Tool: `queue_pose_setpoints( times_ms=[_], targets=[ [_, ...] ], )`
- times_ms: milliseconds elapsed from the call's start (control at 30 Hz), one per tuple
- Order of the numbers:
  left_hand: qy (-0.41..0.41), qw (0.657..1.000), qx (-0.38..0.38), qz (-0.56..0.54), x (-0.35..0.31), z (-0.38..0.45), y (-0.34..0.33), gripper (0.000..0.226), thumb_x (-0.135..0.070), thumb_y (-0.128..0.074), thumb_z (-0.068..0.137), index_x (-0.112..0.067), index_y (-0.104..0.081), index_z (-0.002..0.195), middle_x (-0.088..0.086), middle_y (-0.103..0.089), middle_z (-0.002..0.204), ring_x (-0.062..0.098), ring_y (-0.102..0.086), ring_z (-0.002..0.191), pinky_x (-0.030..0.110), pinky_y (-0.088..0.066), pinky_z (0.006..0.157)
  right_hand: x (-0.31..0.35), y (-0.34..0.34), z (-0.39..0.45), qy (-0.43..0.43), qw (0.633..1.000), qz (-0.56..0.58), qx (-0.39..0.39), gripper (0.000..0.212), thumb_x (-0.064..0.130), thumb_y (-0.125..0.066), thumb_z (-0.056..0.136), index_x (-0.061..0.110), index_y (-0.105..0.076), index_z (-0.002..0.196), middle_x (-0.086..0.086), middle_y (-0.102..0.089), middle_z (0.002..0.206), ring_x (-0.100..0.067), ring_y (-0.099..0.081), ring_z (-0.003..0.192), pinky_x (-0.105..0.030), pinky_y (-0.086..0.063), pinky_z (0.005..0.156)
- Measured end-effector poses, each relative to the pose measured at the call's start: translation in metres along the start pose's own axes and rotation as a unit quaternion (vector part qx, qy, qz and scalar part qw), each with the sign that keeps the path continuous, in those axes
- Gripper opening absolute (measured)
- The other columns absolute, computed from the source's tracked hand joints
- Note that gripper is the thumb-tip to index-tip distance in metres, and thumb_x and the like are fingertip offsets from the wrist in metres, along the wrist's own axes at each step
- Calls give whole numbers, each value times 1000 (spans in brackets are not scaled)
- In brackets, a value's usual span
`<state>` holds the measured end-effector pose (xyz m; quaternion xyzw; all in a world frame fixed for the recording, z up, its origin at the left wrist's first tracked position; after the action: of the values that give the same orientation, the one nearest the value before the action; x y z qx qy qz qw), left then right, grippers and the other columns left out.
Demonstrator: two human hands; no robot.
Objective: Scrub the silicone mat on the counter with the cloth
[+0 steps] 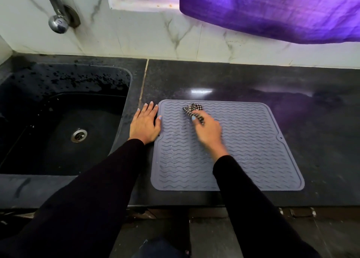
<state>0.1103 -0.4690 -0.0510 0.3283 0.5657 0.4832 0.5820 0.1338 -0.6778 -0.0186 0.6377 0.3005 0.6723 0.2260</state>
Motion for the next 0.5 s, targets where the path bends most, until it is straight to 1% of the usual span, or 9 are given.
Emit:
queue_pose_setpoints(
  times_ms=[33, 100, 167, 200, 267, 333, 400, 467, 500],
  targets=[
    [-1, 1000, 3, -1, 0, 0, 0, 57, -41, -23, 94, -14, -30, 144, 5, -24, 154, 20, -15, 143, 39, -8, 117, -17, 5, 10, -69, 988, 135, 17, 29, 24, -50, 93, 21, -58, 121, 1, -65, 106, -15, -58, 88, -26, -43, 77],
    [1, 1000, 8, 4, 0, 1, -2, 58, -42, -21, 94, -15, -28, 145, 4, -22, 154, 19, -14, 144, 39, -7, 117, -45, 12, 21, -207, 897, 387, 45, 30, 20, -48, 94, 8, -57, 120, -13, -64, 114, -19, -62, 87, -28, -51, 72],
    [3, 1000, 9, 12, 1, 1, -3, 56, -41, -22, 96, -16, -25, 146, 3, -20, 155, 18, -12, 144, 38, -6, 117, -63, 34, 30, -250, 843, 474, -38, 34, 18, -44, 95, 3, -54, 124, -17, -60, 123, -25, -63, 99, -31, -54, 71],
    [2, 1000, 8, 14, 1, 1, -3, 57, -42, -20, 95, -18, -24, 146, 3, -20, 155, 18, -12, 144, 38, -6, 117, -62, 53, 31, -244, 841, 474, -92, 34, 17, -45, 95, 7, -54, 126, -15, -59, 126, -25, -61, 104, -29, -53, 75],
    [0, 1000, 8, 19, 2, 1, -3, 56, -42, -18, 94, -24, -22, 146, 3, -20, 155, 18, -12, 144, 38, -6, 117, -57, 87, 30, -192, 896, 349, -193, 32, 19, -48, 95, 17, -56, 125, -3, -60, 124, -12, -59, 95, -14, -45, 73],
    [-2, 1000, 6, 21, 1, 2, -4, 55, -43, -18, 93, -28, -23, 146, 3, -20, 155, 19, -13, 144, 38, -6, 117, -31, 87, 25, -131, 951, 197, -201, 32, 23, -47, 95, 23, -56, 126, 4, -61, 117, -4, -54, 82, -8, -40, 65],
    [0, 1000, 4, 20, 1, 2, -3, 50, -41, -22, 97, -29, -24, 145, 2, -20, 155, 18, -12, 144, 37, -5, 117, -7, 44, 22, -53, 991, -14, -121, 36, 28, -44, 96, 23, -52, 131, -1, -56, 131, -16, -56, 107, -18, -41, 85],
    [3, 1000, 2, 17, 2, 2, -4, 48, -39, -26, 98, -29, -25, 145, 2, -20, 155, 18, -12, 144, 36, -5, 117, 0, -8, 12, 26, 981, -186, -50, 46, 32, -36, 97, 19, -37, 141, -8, -33, 150, -23, -32, 137, -33, -23, 113],
    [5, 1000, 1, 17, 3, 2, -4, 49, -40, -25, 98, -29, -26, 145, 1, -20, 155, 17, -12, 144, 36, -5, 117, -1, -21, 9, 47, 970, -235, -51, 51, 33, -33, 97, 16, -30, 144, -10, -23, 154, -23, -20, 142, -35, -11, 117]
  ],
)
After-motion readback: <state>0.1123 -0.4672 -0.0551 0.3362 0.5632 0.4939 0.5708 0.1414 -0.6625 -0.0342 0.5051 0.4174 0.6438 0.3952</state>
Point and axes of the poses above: each hand's wrist, its own z-axis towards the middle knuckle, its own y-axis out of the back of the hand, x = y × z, the point moved 10 cm from there along z, towards the middle knuckle
